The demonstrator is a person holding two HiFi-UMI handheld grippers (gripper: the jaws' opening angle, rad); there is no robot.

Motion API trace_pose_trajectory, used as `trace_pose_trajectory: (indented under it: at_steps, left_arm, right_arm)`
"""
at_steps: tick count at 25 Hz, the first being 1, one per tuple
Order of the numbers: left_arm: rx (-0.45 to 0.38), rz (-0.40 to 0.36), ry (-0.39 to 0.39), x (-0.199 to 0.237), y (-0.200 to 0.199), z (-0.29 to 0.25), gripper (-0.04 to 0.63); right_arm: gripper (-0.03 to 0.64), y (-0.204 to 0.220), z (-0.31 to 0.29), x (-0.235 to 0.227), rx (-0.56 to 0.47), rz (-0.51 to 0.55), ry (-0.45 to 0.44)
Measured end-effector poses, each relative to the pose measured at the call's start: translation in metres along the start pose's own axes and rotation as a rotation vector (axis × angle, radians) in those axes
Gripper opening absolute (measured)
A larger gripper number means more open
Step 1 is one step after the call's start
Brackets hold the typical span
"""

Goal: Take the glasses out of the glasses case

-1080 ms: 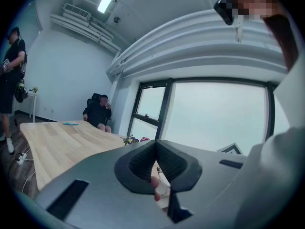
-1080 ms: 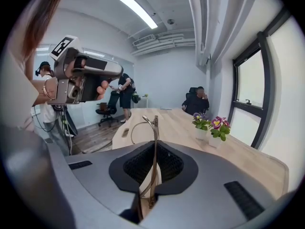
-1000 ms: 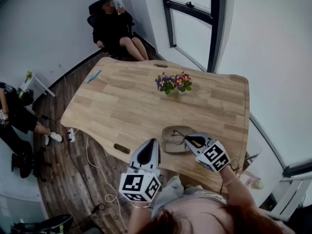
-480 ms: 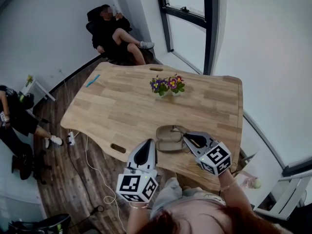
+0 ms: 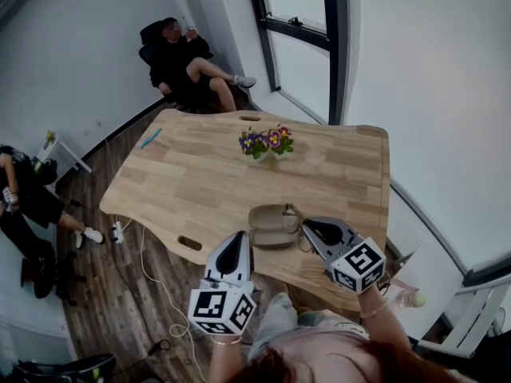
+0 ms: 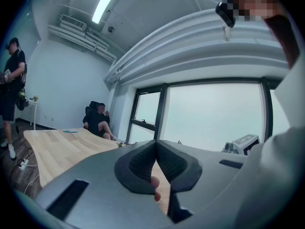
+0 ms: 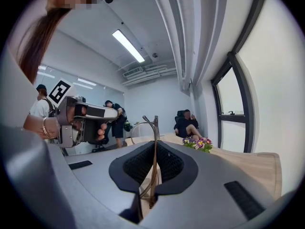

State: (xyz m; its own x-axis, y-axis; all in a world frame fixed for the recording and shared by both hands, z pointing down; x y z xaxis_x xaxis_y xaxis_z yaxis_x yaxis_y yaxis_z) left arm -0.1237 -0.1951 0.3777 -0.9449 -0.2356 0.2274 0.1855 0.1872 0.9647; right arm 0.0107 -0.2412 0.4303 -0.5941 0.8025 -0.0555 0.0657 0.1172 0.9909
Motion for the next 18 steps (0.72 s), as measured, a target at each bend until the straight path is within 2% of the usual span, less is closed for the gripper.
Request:
trace_pose_trajectory:
  at_steps: [18]
  left_arm:
    - [0.006, -0.031, 0.029, -0.041, 0.005, 0.014, 0.002]
  right_arm:
    - [0.012, -0.017, 0.047, 0.003, -0.084, -0.008, 0.041]
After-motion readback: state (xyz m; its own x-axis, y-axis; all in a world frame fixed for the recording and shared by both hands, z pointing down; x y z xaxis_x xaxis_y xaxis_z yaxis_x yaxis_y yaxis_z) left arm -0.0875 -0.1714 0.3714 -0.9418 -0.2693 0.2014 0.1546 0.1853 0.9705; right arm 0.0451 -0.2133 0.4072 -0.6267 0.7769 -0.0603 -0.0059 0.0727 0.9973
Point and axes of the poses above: the fingertips, and each gripper's own axes: z backward along the fingers, x to its left, y out of its underside, the point moved 1 cm from there along z, backward along the fingers, and after that the axes turned 2 degrees about z, right-handed, at the moved point
